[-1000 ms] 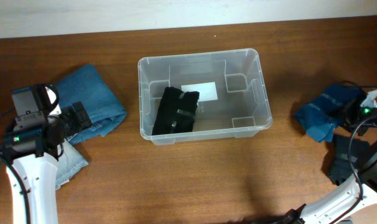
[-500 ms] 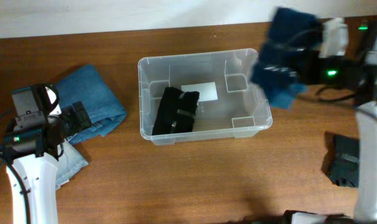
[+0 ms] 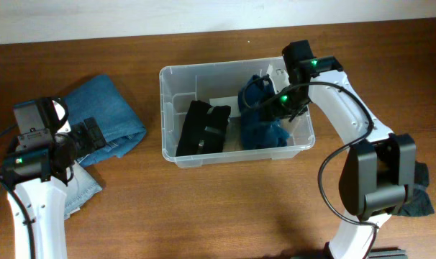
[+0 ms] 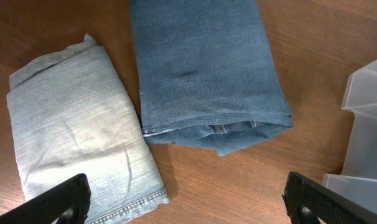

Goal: Pack container
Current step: 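Place the dark-blue garment in the box's right side, release, then grasp the remaining black garment at right with the right gripper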

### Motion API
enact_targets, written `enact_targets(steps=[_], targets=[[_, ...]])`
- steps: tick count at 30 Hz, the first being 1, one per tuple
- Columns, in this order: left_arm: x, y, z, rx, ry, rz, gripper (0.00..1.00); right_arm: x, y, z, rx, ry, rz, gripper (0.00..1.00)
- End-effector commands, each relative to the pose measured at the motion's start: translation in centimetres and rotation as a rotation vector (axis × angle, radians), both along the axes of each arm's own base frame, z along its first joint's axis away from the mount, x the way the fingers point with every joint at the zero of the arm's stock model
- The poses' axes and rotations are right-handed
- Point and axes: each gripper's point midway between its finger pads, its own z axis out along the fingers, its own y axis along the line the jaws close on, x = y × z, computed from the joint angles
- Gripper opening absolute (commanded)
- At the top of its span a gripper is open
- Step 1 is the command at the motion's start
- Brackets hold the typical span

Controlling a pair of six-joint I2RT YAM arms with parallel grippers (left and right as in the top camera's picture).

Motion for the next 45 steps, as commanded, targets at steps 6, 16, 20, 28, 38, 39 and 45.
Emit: enact_targets(steps=[6, 16, 20, 28, 38, 39, 45], targets=[[0.4, -0.1, 0.7, -0.012, -0.021, 0.003, 0.99, 1.6, -6.8, 22.2, -0.140, -0.559, -0.242, 0.99], [0.5, 0.0, 0.8, -0.011, -0.027, 0.003, 0.99, -9.8, -30.4, 17.2, -0.272, -0.237, -0.924, 0.99], [0.5, 0.0, 0.8, -0.010, -0.030, 0.003, 0.99, -15.5, -34.2, 8.9, -0.228, 0.018, -1.149, 0.98], [0.7, 0.0, 1.0, -0.009, -0.038, 0.003, 1.00, -19.2, -30.6, -2.5, -0.056, 0.224, -1.227, 1.00], [0.7, 0.0, 0.9, -0.009, -0.037, 0.003, 0.99, -20.1, -31.0, -6.8, -0.154, 0.210, -1.308, 0.98], [0.7, 0.0, 0.9, -0.009, -0.037, 0.003, 0.99, -20.2, -31.3, -6.8, -0.169, 0.209, -1.327, 0.95], [0.7, 0.0, 0.9, -0.009, -0.037, 0.003, 0.99, -20.4, -32.0, -6.9, -0.206, 0.201, -1.336, 0.14]])
